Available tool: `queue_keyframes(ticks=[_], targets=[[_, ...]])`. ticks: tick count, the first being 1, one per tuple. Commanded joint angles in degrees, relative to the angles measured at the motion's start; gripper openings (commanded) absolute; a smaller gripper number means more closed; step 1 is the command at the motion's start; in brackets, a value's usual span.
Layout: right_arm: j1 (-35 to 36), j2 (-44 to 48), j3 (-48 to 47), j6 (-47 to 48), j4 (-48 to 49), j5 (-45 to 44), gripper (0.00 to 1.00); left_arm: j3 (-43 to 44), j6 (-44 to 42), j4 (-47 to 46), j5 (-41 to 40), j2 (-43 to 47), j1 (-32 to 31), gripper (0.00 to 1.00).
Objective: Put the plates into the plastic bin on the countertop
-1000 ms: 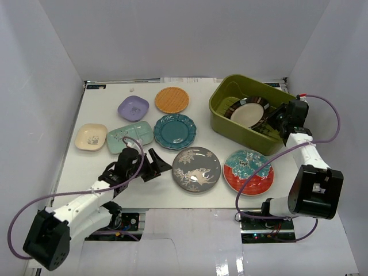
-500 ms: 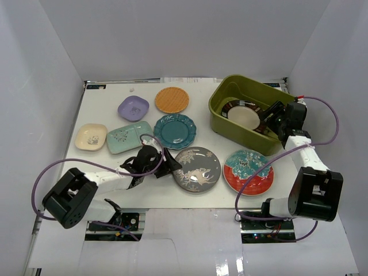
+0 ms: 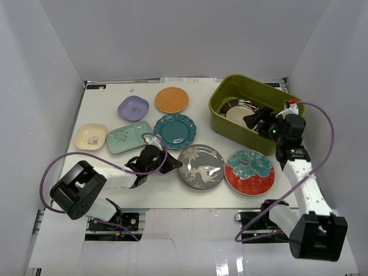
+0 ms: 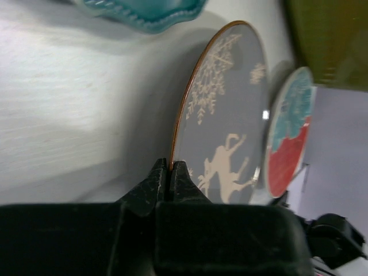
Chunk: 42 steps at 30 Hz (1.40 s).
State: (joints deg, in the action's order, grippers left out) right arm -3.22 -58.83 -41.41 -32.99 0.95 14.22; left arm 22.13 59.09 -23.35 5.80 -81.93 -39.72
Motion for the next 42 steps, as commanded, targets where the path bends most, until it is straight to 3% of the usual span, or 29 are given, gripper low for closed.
queue_keyframes(ticks=[1, 6, 8, 17, 25, 27, 28, 30, 31, 33, 34, 38, 42], targets=[[7.31, 6.52, 4.74, -1.98, 4.05, 5.46, 0.98, -1.47, -1.17, 3.40, -3.52, 0.63, -0.35, 0.00], [18.50, 11.80, 13.36, -1.20, 5.21, 7.84, 0.97, -4.54, -0.91, 7.35, -3.52, 9.49, -0.35, 0.00], [22.97, 12.24, 15.90, 0.03, 4.24, 8.37, 0.98, -5.69, -0.04, 9.89, -3.17, 17.39, -0.35, 0.00], [31.52, 6.11, 21.02, 2.31, 6.97, 10.23, 0.94, -9.38, 5.32, 18.70, -0.10, 45.51, 0.35, 0.00], [34.95, 3.46, 20.40, 1.00, 10.56, 9.16, 0.98, -7.37, 5.60, 19.75, 4.48, 52.22, 0.61, 0.00], [34.95, 3.54, 20.05, -0.05, 11.44, 9.68, 0.76, -7.01, 5.25, 20.01, 5.01, 52.84, 0.61, 0.00], [34.95, 4.07, 19.96, -0.66, 12.05, 10.12, 0.52, -6.58, 4.98, 20.19, 4.92, 53.01, 0.61, 0.00], [35.04, 4.68, 19.87, -3.21, 13.89, 10.30, 0.18, -5.70, 4.46, 21.85, 4.48, 53.10, 0.61, 0.00], [35.04, 5.21, 19.27, -3.91, 14.16, 10.13, 0.08, -5.09, 3.15, 22.29, 4.57, 52.93, 0.61, 0.05], [35.04, 5.65, 18.21, -5.94, 15.13, 10.13, 0.08, -2.54, 1.21, 25.00, 4.57, 52.40, 0.61, 0.18], [35.04, 6.18, 17.60, -6.81, 15.31, 9.17, 0.08, -1.49, -1.06, 25.98, 4.57, 52.31, 0.61, 0.38], [33.47, 7.15, 8.49, -7.61, 13.73, 5.04, 0.08, 6.58, -7.91, 31.87, 4.22, 51.87, 0.61, 0.82], [26.29, 5.57, -4.01, -7.00, 9.26, 1.96, 0.08, 9.07, -10.57, 36.18, 4.65, 52.13, 0.61, 0.89]])
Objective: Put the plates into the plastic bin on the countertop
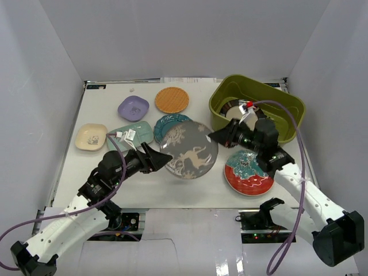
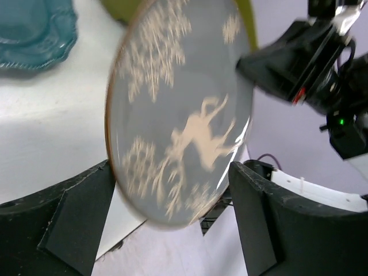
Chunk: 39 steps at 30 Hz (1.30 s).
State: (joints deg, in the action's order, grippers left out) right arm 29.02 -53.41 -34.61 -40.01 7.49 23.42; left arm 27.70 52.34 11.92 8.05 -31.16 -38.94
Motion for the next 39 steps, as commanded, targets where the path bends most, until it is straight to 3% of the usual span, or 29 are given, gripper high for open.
queue_keyframes(ticks=[1, 5, 11, 20, 34, 37, 39], targets=[[-7.99, -0.46, -12.92, -0.16, 2.71, -7.42, 0.08, 3.24, -3.73, 0.91, 2.84, 1.54, -0.17, 0.90], [-24.04, -4.59, -20.92, -2.09, 0.53, -7.15, 0.08, 0.34, -1.90, 0.56, 4.77, 1.89, -0.17, 0.91], [-36.47, -12.41, -24.27, -1.74, -1.07, -10.50, 0.08, -4.59, -0.39, -5.85, 8.90, -1.71, -0.26, 0.91], [-41.14, -19.27, -23.93, 0.81, -1.16, -14.19, 0.08, -6.08, 0.22, -17.01, 10.58, -12.43, -4.03, 0.91], [-41.23, -25.43, -17.07, 3.45, -0.02, -16.04, 0.08, 5.51, -1.88, -24.66, -1.02, -41.60, -18.62, 0.91], [-41.23, -25.17, -15.32, 3.80, -0.10, -17.35, 0.12, 9.64, -2.77, -25.37, -3.66, -47.93, -20.30, 0.91], [-41.32, -25.17, -14.70, 4.41, -0.45, -17.79, 0.23, 11.49, -2.68, -26.16, -4.36, -52.76, -20.56, 0.90]])
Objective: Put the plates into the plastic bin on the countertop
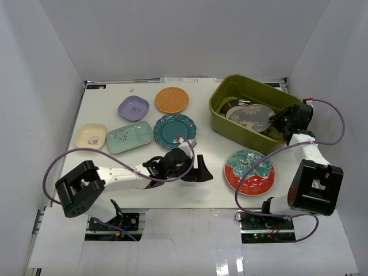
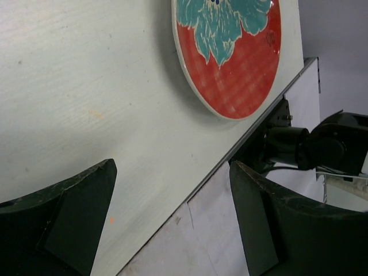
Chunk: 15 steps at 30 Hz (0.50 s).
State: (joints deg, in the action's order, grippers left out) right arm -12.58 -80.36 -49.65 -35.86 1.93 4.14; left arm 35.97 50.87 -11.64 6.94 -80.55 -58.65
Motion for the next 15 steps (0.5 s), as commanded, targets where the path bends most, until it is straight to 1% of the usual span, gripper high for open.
queue_keyframes(ticks=[1, 2, 3, 4, 5, 6, 7, 8, 9, 10, 11, 13, 15], targets=[[0.36, 1.78, 0.60, 0.52, 4.75, 1.40, 0.29, 4.71, -1.13, -3.47, -3.34, -4.86, -0.94, 0.90], [0.27, 1.96, 0.69, 1.13, 4.57, 1.40, 0.33, 5.51, -1.04, -3.74, -3.51, -8.01, -1.02, 0.89], [0.36, 1.96, 1.04, 1.49, 3.87, 0.96, 0.42, 6.39, -0.78, -4.09, -3.69, -9.61, -1.02, 0.88], [0.36, 2.05, 1.22, 1.58, 3.34, 0.78, 0.48, 7.09, -0.69, -4.44, -3.77, -11.19, -1.11, 0.87], [0.36, 2.48, 1.39, 1.67, 3.17, 0.61, 0.59, 8.75, -0.60, -5.32, -3.69, -12.86, -1.11, 0.86], [0.36, 2.92, 1.48, 1.75, 2.38, 0.52, 0.64, 9.73, -0.51, -5.59, -2.99, -16.01, -1.11, 0.85], [0.36, 3.27, 1.83, 1.84, 2.20, 0.52, 0.67, 10.87, -0.51, -5.67, -2.81, -17.52, -1.29, 0.84], [0.36, 4.23, 1.92, 1.84, 2.20, 0.43, 0.76, 13.06, -0.60, -5.85, -2.81, -19.01, -1.38, 0.83], [0.36, 4.85, 1.92, 2.02, 1.50, 0.25, 0.78, 14.12, -0.60, -5.85, -2.63, -21.72, -1.64, 0.82], [0.36, 5.99, 1.49, 2.19, 0.97, 0.08, 0.83, 15.09, -0.60, -5.94, -2.55, -22.97, -1.64, 0.81], [0.36, 6.61, 1.40, 2.46, 0.53, -0.53, 0.91, 16.93, -0.51, -6.03, -2.63, -25.16, -1.73, 0.81], [0.36, 9.24, 1.48, 2.46, -0.26, -0.54, 0.98, 19.21, -0.07, -6.46, -2.28, -27.28, -1.81, 0.80], [0.36, 11.61, 2.18, 1.76, 0.61, 0.68, 0.98, 20.80, 0.10, -7.17, -0.71, -30.34, -1.73, 0.80]])
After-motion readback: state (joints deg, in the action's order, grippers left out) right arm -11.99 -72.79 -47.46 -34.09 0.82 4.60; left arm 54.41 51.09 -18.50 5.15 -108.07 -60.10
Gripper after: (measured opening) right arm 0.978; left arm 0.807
